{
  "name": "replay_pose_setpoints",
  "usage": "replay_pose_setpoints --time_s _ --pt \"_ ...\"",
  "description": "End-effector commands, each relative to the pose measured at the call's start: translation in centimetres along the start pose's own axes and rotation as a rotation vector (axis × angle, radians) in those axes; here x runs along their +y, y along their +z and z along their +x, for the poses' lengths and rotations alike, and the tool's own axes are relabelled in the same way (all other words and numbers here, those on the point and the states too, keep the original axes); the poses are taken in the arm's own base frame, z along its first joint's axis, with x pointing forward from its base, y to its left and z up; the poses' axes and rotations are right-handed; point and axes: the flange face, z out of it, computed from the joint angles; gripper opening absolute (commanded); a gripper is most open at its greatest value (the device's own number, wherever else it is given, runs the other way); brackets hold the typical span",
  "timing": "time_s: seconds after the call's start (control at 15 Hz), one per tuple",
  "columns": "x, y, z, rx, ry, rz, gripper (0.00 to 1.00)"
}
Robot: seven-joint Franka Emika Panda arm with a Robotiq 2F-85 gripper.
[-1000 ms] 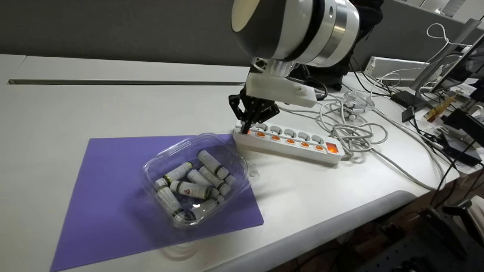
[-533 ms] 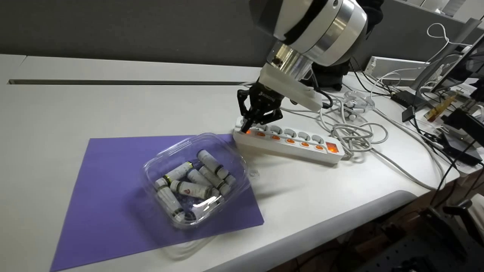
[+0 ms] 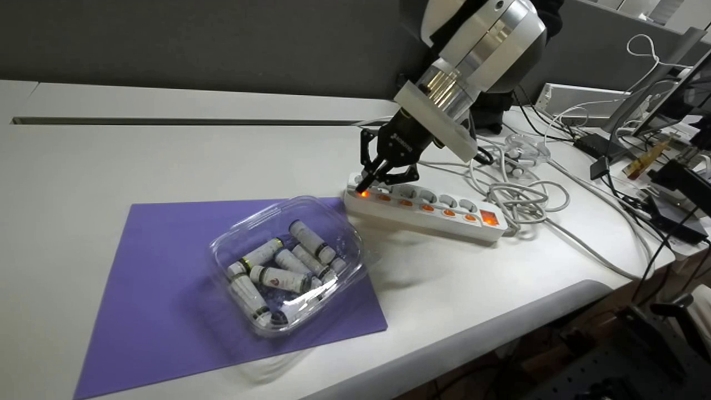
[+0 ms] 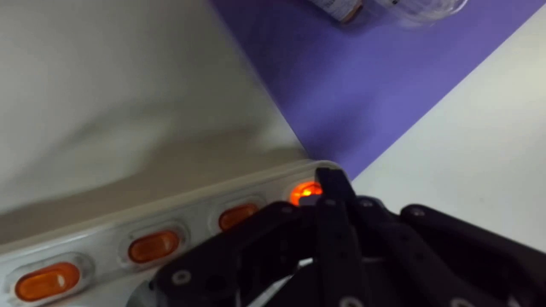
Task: Turn off the first switch from the left
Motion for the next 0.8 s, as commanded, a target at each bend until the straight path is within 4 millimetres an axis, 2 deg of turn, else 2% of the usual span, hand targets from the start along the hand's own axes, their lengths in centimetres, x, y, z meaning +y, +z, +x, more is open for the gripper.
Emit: replay_pose_setpoints --time_s 0.0,0.2,0.27,0.73 --pt "0.3 1.2 1.2 -0.048 0.008 -0.068 0.00" --pt "-1.6 0.1 0.8 -0.055 -0.038 -0.193 0.00" --pt "-1.3 0.0 0.5 -0.055 -0.055 -0.111 0.00" --pt "-2.3 0.0 -0.4 -0.053 -0.092 -0.134 0.00"
